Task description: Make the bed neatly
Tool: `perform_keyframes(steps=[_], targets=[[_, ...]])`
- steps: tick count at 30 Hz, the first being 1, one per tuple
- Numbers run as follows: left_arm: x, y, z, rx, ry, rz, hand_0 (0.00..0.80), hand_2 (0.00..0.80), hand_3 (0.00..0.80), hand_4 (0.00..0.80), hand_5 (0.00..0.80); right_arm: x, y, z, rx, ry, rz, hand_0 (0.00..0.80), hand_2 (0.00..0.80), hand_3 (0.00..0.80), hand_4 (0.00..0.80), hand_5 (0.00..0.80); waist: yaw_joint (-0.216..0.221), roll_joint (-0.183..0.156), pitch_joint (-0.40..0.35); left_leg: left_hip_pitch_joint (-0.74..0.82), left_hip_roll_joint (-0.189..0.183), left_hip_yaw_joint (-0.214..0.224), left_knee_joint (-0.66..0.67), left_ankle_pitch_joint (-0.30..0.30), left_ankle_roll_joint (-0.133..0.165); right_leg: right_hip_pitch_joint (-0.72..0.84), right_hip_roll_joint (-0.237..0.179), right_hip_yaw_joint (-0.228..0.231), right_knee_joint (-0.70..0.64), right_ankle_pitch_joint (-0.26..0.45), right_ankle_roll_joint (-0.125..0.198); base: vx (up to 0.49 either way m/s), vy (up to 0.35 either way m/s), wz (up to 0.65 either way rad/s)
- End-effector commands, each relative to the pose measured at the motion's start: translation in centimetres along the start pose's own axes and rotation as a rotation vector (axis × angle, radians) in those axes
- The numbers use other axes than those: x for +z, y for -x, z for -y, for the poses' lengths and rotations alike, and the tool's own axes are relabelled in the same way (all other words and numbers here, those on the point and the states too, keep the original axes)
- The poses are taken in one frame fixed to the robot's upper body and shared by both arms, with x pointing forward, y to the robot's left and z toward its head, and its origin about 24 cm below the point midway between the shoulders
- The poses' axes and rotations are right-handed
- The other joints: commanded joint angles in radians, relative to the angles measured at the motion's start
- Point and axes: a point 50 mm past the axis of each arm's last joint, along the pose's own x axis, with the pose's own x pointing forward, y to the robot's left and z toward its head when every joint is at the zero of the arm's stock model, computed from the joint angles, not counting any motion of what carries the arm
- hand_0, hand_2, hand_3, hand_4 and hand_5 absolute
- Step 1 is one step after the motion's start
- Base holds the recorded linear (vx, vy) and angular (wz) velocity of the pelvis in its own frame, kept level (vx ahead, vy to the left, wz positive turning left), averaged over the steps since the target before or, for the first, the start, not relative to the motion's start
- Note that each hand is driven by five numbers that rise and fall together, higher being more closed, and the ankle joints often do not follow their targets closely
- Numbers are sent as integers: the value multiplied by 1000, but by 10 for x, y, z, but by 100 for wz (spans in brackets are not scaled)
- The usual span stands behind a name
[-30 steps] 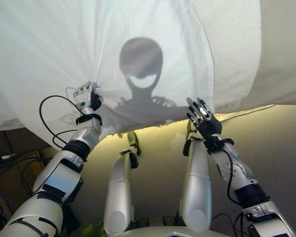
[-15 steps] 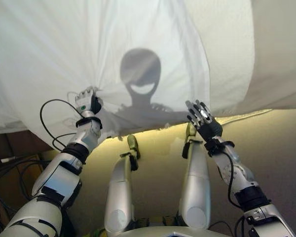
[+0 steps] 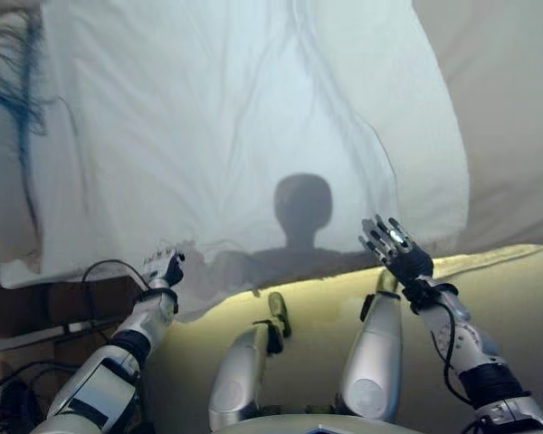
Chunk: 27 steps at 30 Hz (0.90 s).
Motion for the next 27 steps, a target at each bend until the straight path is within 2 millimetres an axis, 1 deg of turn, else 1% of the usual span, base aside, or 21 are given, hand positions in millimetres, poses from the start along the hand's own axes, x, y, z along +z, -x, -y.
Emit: perform_keyframes(steps=[1, 2, 3, 4, 6, 9, 13, 14, 15, 19, 21, 27], targets=[[-31, -2, -24, 79, 58, -93, 800, 800, 800, 800, 800, 6, 7, 1, -3, 8, 15, 0, 0, 0, 0, 0, 6, -30, -27, -58, 35, -14, 63, 53, -15, 65, -34, -23, -259, 266, 46, 69, 88, 17], [-27, -1, -21, 86, 75, -80, 800, 800, 800, 800, 800, 7, 8, 2, -10, 14, 9, 0, 0, 0, 0, 0, 6, -25, -27, -58, 33, -15, 66, 53, -18, 59, -41, -18, -249, 262, 47, 38, 85, 13], [-20, -2, -19, 95, 83, -63, 264, 264, 264, 264, 264, 9, 7, 1, -12, 18, 7, 0, 0, 0, 0, 0, 5, -22, -24, -62, 32, -15, 69, 54, -21, 52, -44, -14, -241, 259, 48, 11, 93, 15], [-14, -2, -17, 104, 94, -51, 0, 0, 0, 0, 0, 11, 6, 0, -12, 21, 7, 0, 0, 0, 0, 0, 3, -19, -19, -69, 32, -15, 72, 56, -23, 39, -45, -8, -232, 257, 49, -32, 79, 14], [2, -5, -16, 136, 117, -13, 0, 0, 0, 0, 0, 15, 2, -5, -8, 23, 12, 0, 0, 0, 0, 0, 1, -18, -7, -87, 33, -15, 75, 62, -26, 9, -42, 4, -219, 257, 52, -74, 24, 9], [21, -11, -24, 212, 120, 51, 0, 0, 0, 0, 0, 17, -4, -13, -1, 4, 28, 0, 0, 0, 0, 0, 4, -33, 21, -130, 43, -18, 84, 68, -27, -26, -25, 14, -218, 265, 56, -123, -99, 5], [45, -24, -48, 327, 77, 118, 0, 0, 0, 0, 0, 21, -10, -26, 35, -42, 79, 0, 0, 0, 0, 0, 4, -72, 79, -211, 56, -33, 114, 76, -27, -80, -1, 19, -218, 295, 61, -151, -186, 3], [49, -27, -52, 351, 70, 122, 0, 0, 0, 0, 0, 22, -11, -30, 47, -45, 87, 0, 0, 0, 0, 0, 1, -78, 91, -225, 58, -35, 118, 79, -28, -93, 5, 22, -218, 300, 62, -23, -112, -7], [52, -28, -57, 372, 65, 127, 0, 0, 0, 0, 0, 21, -12, -33, 57, -45, 93, 0, 0, 0, 0, 0, 2, -79, 99, -228, 66, -42, 127, 57, -38, -98, 17, 29, -203, 278, 74, -7, -88, -11], [65, -38, -84, 499, 52, 150, 0, 0, 0, 0, 0, 27, -18, -46, 94, -43, 124, 0, 0, 0, 0, 0, -10, -101, 138, -294, 68, -49, 145, 69, -41, -146, 37, 38, -211, 302, 75, -55, -68, -13], [72, -43, -96, 534, 40, 151, 0, 0, 0, 0, 0, 31, -21, -54, 118, -42, 143, 0, 0, 0, 0, 0, -16, -111, 161, -341, 67, -57, 165, 73, -41, -183, 51, 51, -206, 315, 76, -78, -51, -4], [76, -49, -115, 598, 55, 87, 0, 0, 0, 0, 0, 35, -22, -68, 157, -44, 157, 0, 0, 0, 0, 0, -31, -130, 163, -455, 69, -68, 204, 82, -40, -272, 74, 82, -207, 340, 77, -20, -8, 6]])
